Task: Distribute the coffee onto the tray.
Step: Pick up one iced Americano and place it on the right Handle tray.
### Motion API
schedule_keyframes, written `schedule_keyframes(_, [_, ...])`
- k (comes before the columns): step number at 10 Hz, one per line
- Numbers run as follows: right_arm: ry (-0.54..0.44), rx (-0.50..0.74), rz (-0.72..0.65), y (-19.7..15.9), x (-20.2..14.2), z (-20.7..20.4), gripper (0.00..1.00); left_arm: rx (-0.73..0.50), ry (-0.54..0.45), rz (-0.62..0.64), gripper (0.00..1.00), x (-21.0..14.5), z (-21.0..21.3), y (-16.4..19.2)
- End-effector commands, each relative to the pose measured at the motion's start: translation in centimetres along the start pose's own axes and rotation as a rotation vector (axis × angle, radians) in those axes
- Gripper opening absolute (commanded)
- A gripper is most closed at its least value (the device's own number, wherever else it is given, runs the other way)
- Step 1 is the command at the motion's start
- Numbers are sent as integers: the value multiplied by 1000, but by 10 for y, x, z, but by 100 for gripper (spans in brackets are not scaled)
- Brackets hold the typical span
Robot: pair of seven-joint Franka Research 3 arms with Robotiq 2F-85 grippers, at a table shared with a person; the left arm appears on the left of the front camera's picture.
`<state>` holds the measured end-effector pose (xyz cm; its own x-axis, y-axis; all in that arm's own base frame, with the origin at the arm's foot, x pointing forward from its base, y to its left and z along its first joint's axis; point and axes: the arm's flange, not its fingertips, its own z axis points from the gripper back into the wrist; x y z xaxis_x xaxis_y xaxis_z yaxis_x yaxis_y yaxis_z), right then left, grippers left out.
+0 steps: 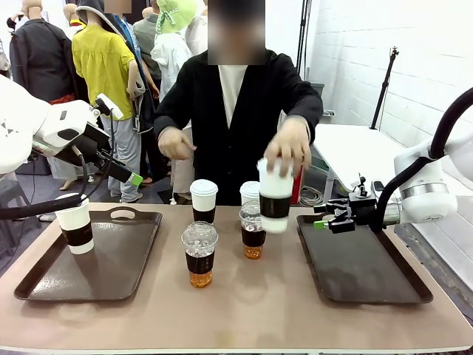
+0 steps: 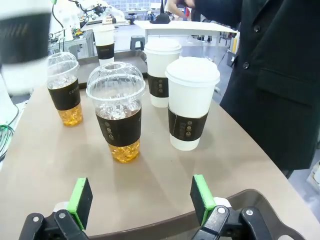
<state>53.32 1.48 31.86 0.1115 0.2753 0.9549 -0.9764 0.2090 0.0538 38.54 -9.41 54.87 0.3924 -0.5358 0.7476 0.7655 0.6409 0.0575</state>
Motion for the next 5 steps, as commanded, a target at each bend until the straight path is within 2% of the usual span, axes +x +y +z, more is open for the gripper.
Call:
schedule_keyframes(1, [0,1,2,0,1,-1,100,-4,8,-2,100,-1,1,1])
schedule_keyframes(5, [0,1,2,0,1,-1,100,-4,8,-2,100,-1,1,1])
